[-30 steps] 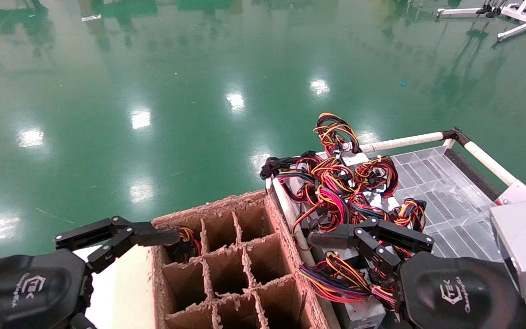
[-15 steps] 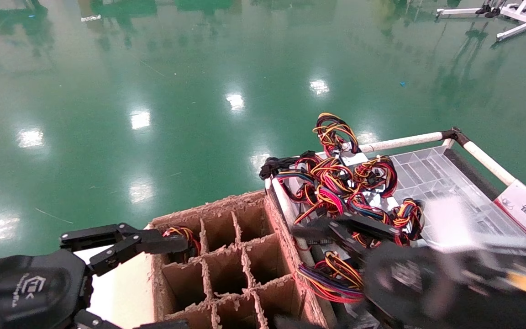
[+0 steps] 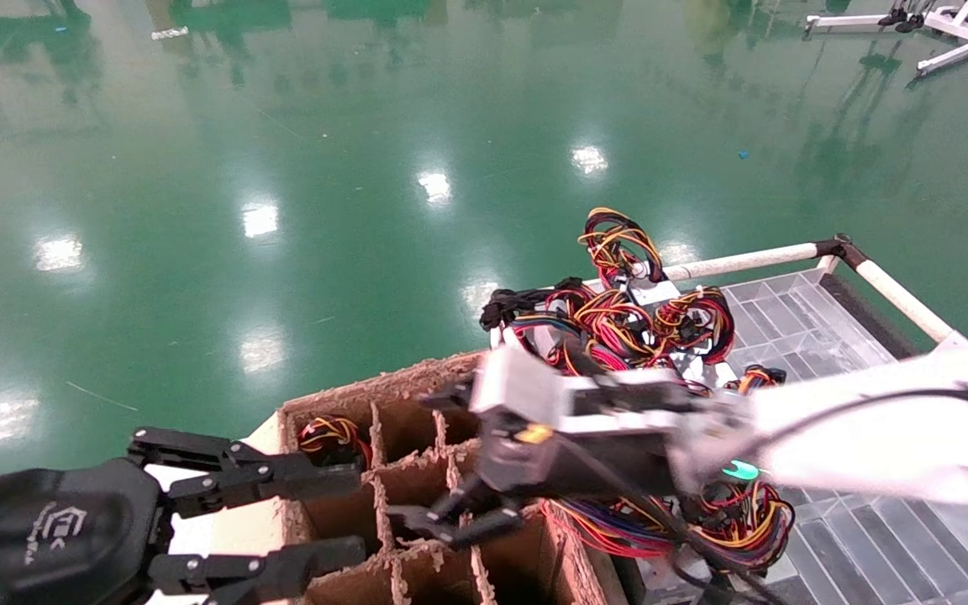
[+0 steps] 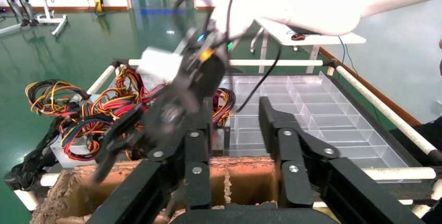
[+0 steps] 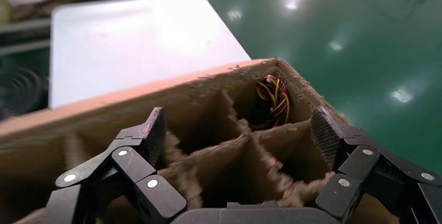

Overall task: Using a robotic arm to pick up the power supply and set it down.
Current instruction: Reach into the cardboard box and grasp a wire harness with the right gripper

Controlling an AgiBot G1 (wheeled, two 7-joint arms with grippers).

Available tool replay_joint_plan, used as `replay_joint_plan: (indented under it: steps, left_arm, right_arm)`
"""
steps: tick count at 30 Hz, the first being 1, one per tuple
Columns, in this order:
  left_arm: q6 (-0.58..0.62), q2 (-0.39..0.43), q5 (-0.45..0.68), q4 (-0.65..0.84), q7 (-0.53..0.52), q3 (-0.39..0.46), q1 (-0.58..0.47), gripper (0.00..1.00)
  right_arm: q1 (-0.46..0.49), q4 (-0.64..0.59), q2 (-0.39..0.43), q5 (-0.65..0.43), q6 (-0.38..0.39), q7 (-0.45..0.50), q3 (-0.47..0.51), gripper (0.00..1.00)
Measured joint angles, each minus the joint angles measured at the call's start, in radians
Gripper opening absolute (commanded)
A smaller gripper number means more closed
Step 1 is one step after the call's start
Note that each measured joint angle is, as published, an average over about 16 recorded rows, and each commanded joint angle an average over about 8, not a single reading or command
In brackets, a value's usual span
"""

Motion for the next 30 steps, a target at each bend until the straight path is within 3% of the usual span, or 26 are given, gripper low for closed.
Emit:
replay_joint_plan:
  steps: [8,16,20,24,26,28,30]
  left_arm:
    - [0.000,0.000,0.000,0.000,0.000,0.000,0.000,0.00]
    - [0.000,0.000,0.000,0.000,0.000,0.000,0.000,0.00]
    - [0.000,0.000,0.000,0.000,0.000,0.000,0.000,0.00]
    - [0.000,0.000,0.000,0.000,0.000,0.000,0.000,0.01]
    - [0.000,0.000,0.000,0.000,0.000,0.000,0.000,0.15]
    - [0.000,0.000,0.000,0.000,0.000,0.000,0.000,0.40]
    - [0.000,0.000,0.000,0.000,0.000,0.000,0.000,0.65]
  right_arm:
    - [0.082,-0.214,-0.180,-0.084,0.084,-0.120,-0.065,1.00]
    - [0.115,-0.319,-0.256,-0.052,0.165,-0.185,-0.145,0.98]
    - [0.122,-0.322,-0.262,-0.011,0.210,-0.191,-0.204,0.72]
    - [0.127,-0.308,-0.264,0.031,0.257,-0.186,-0.274,0.25]
    - [0.130,-0.299,-0.265,0.051,0.281,-0.181,-0.310,0.11]
    - [0.134,-0.291,-0.265,0.070,0.304,-0.175,-0.346,0.02]
    - [0.137,-0.282,-0.265,0.088,0.328,-0.169,-0.382,0.00]
